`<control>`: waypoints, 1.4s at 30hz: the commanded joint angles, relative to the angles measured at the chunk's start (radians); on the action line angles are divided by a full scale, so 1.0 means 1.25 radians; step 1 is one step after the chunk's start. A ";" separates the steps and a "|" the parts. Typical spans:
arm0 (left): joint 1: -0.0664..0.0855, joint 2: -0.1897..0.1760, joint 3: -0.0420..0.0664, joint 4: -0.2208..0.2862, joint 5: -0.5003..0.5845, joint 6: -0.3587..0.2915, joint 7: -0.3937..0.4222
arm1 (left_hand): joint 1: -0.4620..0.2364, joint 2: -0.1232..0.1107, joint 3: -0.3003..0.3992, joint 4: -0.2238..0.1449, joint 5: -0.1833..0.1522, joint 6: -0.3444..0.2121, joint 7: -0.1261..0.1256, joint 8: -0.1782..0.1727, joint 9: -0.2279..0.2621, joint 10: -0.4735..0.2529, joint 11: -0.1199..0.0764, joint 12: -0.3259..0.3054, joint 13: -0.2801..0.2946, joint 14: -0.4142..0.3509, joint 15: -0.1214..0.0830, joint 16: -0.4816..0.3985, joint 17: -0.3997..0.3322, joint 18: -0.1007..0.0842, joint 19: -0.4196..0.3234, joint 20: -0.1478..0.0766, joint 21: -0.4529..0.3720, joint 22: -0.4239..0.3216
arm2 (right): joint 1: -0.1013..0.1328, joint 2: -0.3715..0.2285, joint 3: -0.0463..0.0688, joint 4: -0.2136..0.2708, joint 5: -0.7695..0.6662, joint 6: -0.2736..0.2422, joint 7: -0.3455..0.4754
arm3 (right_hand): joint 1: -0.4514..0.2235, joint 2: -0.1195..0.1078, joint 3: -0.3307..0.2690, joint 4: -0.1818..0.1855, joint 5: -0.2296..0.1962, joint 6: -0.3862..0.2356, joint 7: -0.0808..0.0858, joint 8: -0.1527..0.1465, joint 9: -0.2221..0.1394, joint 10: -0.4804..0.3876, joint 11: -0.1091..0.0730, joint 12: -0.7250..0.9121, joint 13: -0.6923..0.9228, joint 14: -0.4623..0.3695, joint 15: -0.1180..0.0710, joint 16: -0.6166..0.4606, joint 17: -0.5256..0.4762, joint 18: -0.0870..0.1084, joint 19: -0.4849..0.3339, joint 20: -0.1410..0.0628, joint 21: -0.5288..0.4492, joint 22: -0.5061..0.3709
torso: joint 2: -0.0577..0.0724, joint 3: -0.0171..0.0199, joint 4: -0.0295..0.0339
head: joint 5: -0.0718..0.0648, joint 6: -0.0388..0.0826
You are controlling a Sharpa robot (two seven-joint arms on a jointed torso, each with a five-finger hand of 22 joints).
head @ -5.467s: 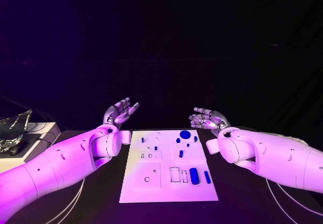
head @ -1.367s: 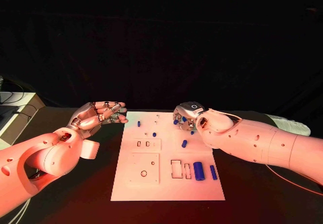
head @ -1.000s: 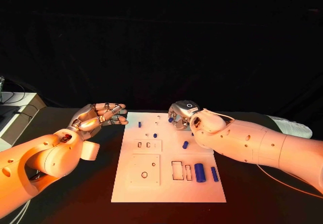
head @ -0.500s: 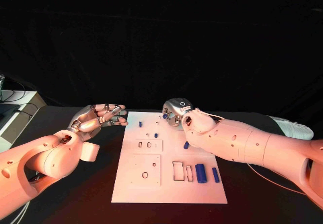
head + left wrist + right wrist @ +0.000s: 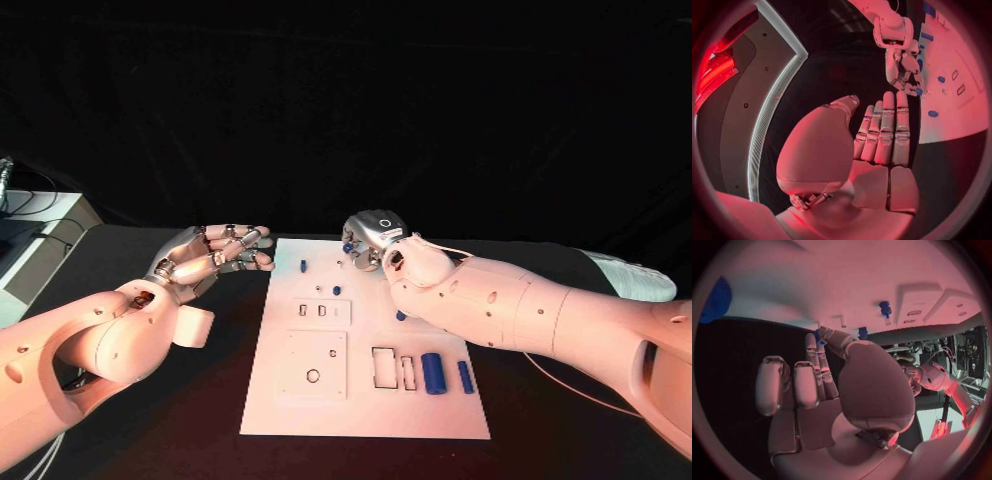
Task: Assemble the parts on the task board
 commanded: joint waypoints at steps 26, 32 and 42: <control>0.001 0.006 0.001 0.000 -0.002 0.008 0.000 | -0.002 -0.008 0.005 0.001 -0.002 0.003 -0.001 -0.003 -0.001 0.004 0.002 -0.004 0.000 -0.007 0.000 0.005 0.002 0.001 -0.008 -0.001 0.004 0.001 | -0.001 0.031 0.000 -0.039 -0.005 0.028 0.005 | -0.002 0.005 0.001 0.006 -0.015 -0.012 0.000 0.012 0.067 -0.010 0.004 -0.008 -0.002 0.012 0.000 0.006 -0.003 -0.009 -0.002 0.005 0.003 0.000 | 0.006 -0.0019 -0.0020 | 0.005 0.001; 0.001 0.008 0.001 -0.002 -0.003 0.009 -0.001 | -0.002 -0.008 0.005 0.001 -0.002 0.003 -0.001 -0.003 -0.001 0.004 0.002 -0.004 0.000 -0.007 0.000 0.005 0.002 0.001 -0.008 -0.001 0.004 0.001 | -0.001 0.037 0.000 -0.045 0.000 0.031 0.009 | -0.009 -0.005 0.001 0.012 -0.019 -0.028 0.005 0.005 0.069 -0.025 0.008 -0.010 -0.005 0.010 0.003 0.005 -0.009 -0.007 -0.006 0.008 -0.003 -0.007 | 0.007 -0.0019 -0.0026 | 0.006 0.001; 0.001 0.008 0.001 -0.004 -0.003 0.009 -0.002 | -0.002 -0.008 0.005 0.001 -0.002 0.003 -0.001 -0.003 -0.001 0.004 0.002 -0.004 0.000 -0.007 0.000 0.005 0.002 0.001 -0.008 -0.001 0.004 0.001 | -0.001 0.031 0.000 -0.045 0.005 0.009 0.011 | -0.011 -0.052 -0.024 0.026 -0.010 -0.120 0.025 -0.052 0.061 -0.184 0.039 -0.009 -0.032 -0.019 0.028 -0.038 -0.112 0.028 -0.082 0.031 -0.146 -0.179 | 0.008 -0.0026 -0.0024 | 0.006 0.002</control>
